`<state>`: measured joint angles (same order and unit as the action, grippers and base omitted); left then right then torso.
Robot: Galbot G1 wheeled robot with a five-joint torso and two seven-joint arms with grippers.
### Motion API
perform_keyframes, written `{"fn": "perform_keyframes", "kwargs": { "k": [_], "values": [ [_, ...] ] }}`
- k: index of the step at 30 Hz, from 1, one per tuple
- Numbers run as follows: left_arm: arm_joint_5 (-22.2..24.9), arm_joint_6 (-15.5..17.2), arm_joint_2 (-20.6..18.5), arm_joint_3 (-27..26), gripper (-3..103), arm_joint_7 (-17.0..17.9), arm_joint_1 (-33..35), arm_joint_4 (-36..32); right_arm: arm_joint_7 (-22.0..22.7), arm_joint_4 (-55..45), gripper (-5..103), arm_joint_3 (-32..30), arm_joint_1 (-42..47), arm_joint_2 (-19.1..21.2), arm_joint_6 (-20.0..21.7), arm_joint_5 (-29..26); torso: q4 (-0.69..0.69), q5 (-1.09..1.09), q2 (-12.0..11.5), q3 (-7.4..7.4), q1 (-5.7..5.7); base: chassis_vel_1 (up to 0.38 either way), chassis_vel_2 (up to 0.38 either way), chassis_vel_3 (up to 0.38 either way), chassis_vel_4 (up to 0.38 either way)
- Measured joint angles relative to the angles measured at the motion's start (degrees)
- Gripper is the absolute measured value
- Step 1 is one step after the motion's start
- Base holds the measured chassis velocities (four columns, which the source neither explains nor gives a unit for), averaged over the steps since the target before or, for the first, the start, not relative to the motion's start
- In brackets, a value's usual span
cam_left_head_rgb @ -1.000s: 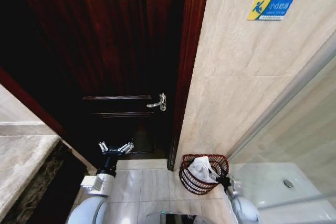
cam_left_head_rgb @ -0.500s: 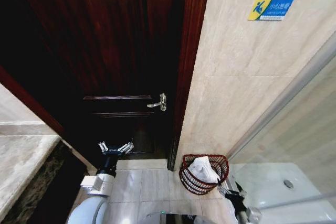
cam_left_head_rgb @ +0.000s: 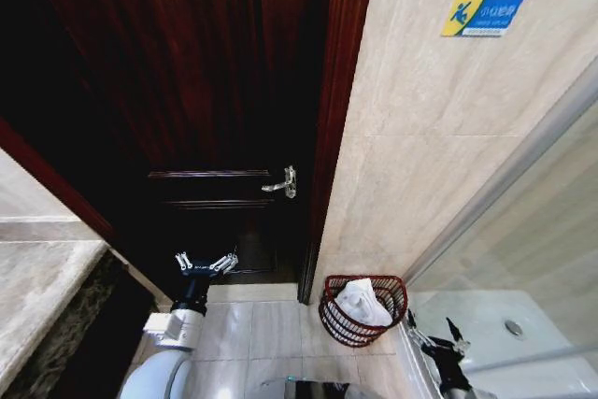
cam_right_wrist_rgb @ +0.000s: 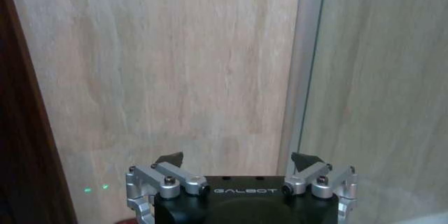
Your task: Discard the used towel into the hamper.
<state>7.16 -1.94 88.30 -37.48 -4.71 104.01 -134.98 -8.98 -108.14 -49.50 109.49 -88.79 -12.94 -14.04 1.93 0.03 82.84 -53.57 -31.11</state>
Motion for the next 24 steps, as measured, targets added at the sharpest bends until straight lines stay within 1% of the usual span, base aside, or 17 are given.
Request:
{"fn": "perform_keyframes", "kwargs": {
  "k": [1, 2, 3, 4, 6, 8, 9, 11, 13, 15, 17, 18, 19, 20, 24],
  "values": [
    [0.0, 0.0, 0.0, 0.0, 100, 0.0, 0.0, 0.0, 0.0, 1.1, 100, 0.4, -0.3, 1.3, -0.2, -1.1, -0.02, -0.01, 0.0, 0.0, 0.0, 0.0, 0.0, 0.0, 0.0],
    [0.0, 0.0, 0.0, 0.0, 100, 0.0, 0.0, 0.0, 0.0, 2.0, 100, 0.7, -0.7, 2.5, -0.5, -1.9, 0.0, -0.03, 0.0, 0.0, 0.0, 0.0, 0.0, 0.0, 0.0],
    [0.0, 0.0, 0.0, 0.0, 100, 0.0, 0.0, 0.0, -0.1, 3.2, 100, 0.9, -1.7, 3.8, -0.8, -2.7, 0.0, -0.01, 0.0, 0.0, 0.0, 0.0, 0.0, 0.0, 0.0],
    [0.0, 0.0, 0.0, 0.0, 100, 0.0, 0.0, 0.0, -0.1, 3.2, 100, 0.9, -1.7, 3.8, -0.8, -2.7, 0.0, -0.01, 0.0, 0.0, 0.0, 0.0, 0.0, 0.0, 0.0],
    [0.0, 0.0, 0.0, 0.0, 100, 0.0, 0.0, 0.0, 0.0, 4.5, 100, 1.0, -3.5, 5.8, -0.8, -3.4, 0.01, -0.01, 0.0, 0.0, 0.0, 0.0, 0.0, 0.0, 0.0],
    [0.0, 0.0, 0.0, 0.0, 100, 0.0, 0.0, 0.0, 0.0, 4.7, 100, 1.0, -3.8, 6.5, -0.6, -3.9, 0.01, -0.01, 0.0, 0.0, 0.0, 0.0, 0.0, 0.0, 0.0],
    [0.0, 0.0, 0.0, 0.0, 100, 0.0, 0.0, 0.0, 0.1, 4.9, 100, 0.9, -4.4, 7.5, -0.2, -4.6, 0.01, -0.04, 0.0, 0.0, 0.0, 0.0, 0.0, 0.0, 0.0],
    [0.0, 0.0, 0.0, 0.0, 100, 0.0, 0.0, 0.0, 0.1, 5.6, 100, 0.9, -5.4, 8.6, 0.4, -5.3, 0.01, -0.02, 0.0, 0.0, 0.0, 0.0, 0.0, 0.0, 0.0],
    [0.0, 0.0, 0.0, 0.0, 100, 0.0, 0.0, 0.0, 0.1, 5.8, 100, 0.9, -5.8, 8.9, 0.9, -5.6, 0.0, -0.02, 0.0, 0.0, 0.0, 0.0, 0.0, 0.0, 0.0],
    [0.0, 0.0, 0.0, 0.0, 100, 0.0, 0.0, 0.0, 0.1, 6.3, 100, 1.3, -7.2, 9.5, 2.9, -5.8, -0.02, -0.04, 0.0, 0.0, 0.0, 0.0, 0.0, 0.0, 0.0],
    [0.0, 0.0, 0.0, 0.0, 100, 0.0, 0.0, 0.0, 0.0, 6.8, 100, 1.5, -8.4, 9.3, 3.4, -5.3, -0.01, -0.04, 0.0, 0.0, 0.0, 0.0, 0.0, 0.0, 0.0],
    [0.0, 0.0, 0.0, 0.0, 100, 0.0, 0.0, 0.0, -0.1, 7.5, 100, 1.7, -9.7, 8.4, 3.8, -4.0, 0.03, -0.03, 0.0, 0.0, 0.0, 0.0, 0.0, 0.0, 0.0],
    [0.0, 0.0, 0.0, 0.0, 100, 0.0, 0.0, 0.0, -0.1, 8.0, 100, 2.0, -10.5, 7.4, 4.2, -3.1, 0.02, 0.0, 0.0, 0.0, -0.01, 0.0, 0.0, 0.0, 0.0],
    [0.0, 0.0, 0.0, 0.0, 100, 0.0, 0.0, 0.0, -0.1, 8.1, 100, 2.3, -10.8, 6.7, 4.9, -2.7, 0.0, -0.03, 0.0, -0.01, -0.01, 0.0, 0.0, 0.0, 0.0],
    [0.0, 0.0, 0.0, 0.0, 100, 0.0, 0.0, 0.0, -0.3, 8.7, 100, 2.9, -12.0, 5.2, 5.9, -1.5, -0.01, -0.03, 0.0, 0.0, 0.0, 0.0, 0.0, 0.0, 0.0]
  ]
}}
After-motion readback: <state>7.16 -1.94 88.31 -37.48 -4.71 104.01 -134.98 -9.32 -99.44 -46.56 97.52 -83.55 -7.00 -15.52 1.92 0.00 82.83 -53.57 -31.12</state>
